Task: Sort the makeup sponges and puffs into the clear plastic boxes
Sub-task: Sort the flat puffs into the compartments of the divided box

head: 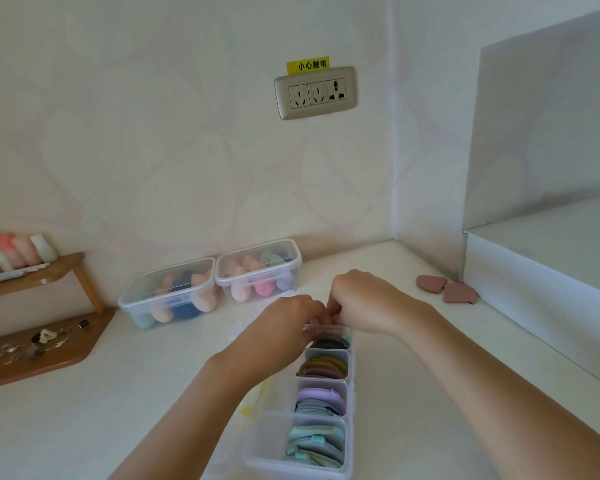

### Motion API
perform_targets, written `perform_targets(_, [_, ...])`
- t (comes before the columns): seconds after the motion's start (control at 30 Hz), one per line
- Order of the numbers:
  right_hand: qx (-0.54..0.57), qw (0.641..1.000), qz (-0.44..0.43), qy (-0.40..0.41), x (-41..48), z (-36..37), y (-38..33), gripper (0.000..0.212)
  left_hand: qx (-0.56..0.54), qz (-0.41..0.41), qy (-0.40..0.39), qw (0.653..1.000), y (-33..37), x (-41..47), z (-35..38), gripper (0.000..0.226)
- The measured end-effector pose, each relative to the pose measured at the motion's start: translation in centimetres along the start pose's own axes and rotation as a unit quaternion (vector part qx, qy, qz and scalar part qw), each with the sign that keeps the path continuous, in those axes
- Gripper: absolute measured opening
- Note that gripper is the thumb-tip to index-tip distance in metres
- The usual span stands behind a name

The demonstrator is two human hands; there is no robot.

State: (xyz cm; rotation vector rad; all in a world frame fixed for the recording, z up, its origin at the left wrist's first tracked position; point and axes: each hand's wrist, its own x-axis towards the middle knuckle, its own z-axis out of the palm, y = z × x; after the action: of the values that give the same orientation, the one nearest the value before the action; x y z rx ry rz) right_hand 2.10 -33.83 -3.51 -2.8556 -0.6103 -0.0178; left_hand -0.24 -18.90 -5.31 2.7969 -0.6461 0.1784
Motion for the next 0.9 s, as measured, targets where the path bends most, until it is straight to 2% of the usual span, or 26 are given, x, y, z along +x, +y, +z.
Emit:
perform_targets(0.13, [0.048,0.998,0.003,-0.048,-0.1,-0.3,0.4,0.03,0.001,-0.009,-0.004,1.0,0.2,0.1,0.1,0.019])
perform_targets(0.23, [0.032,0.996,-0.008,-0.079,-0.1,-0.5,0.6,0.024,-0.001,-0.012,0.006,1.0,0.2,0.1,0.1,0.016])
perform_targets(0.33, [0.016,0.993,-0.014,-0.115,-0.1,-0.6,0.6,0.027,-0.005,-0.004,0.024,1.0,0.0,0.0,0.1,0.017])
perform_targets(0.43, [0.014,0.993,-0.028,-0.115,-0.1,-0.4,0.8,0.026,-0.049,-0.021,0.013,0.998,-0.2,-0.3,0.1,0.023])
perform_targets(0.53, [0.062,0.995,-0.053,-0.054,-0.4,-0.5,1.3,0.021,-0.07,-0.018,0.011,0.997,-0.4,-0.5,-0.1,0.026])
perform_targets(0.63, [0.152,0.978,-0.063,0.127,-0.6,-1.1,3.0,0.024,-0.077,-0.01,0.002,0.997,-0.5,-0.6,-0.2,0.019])
perform_targets(0.7, [0.148,0.957,0.002,0.249,-0.9,-1.5,5.1,0.033,-0.078,-0.001,-0.001,0.997,-0.4,-0.6,-0.2,0.016])
perform_targets(0.73, [0.11,0.952,0.059,0.28,-1.2,-1.5,6.3,0.032,-0.074,0.003,0.001,0.997,-0.4,-0.6,-0.2,0.017])
perform_targets(0.8, [0.042,0.945,0.208,0.247,-1.9,-1.5,8.9,0.02,-0.067,0.004,0.006,0.998,-0.4,-0.6,-0.1,0.019])
perform_targets(0.87, [0.046,0.934,0.319,0.156,-2.7,-1.4,10.4,0.006,-0.061,0.004,0.01,0.998,-0.5,-0.5,0.0,0.02])
perform_targets(0.9, [0.059,0.927,0.352,0.118,-2.9,-1.3,10.9,0.015,-0.058,0.004,0.012,0.998,-0.5,-0.4,0.0,0.02])
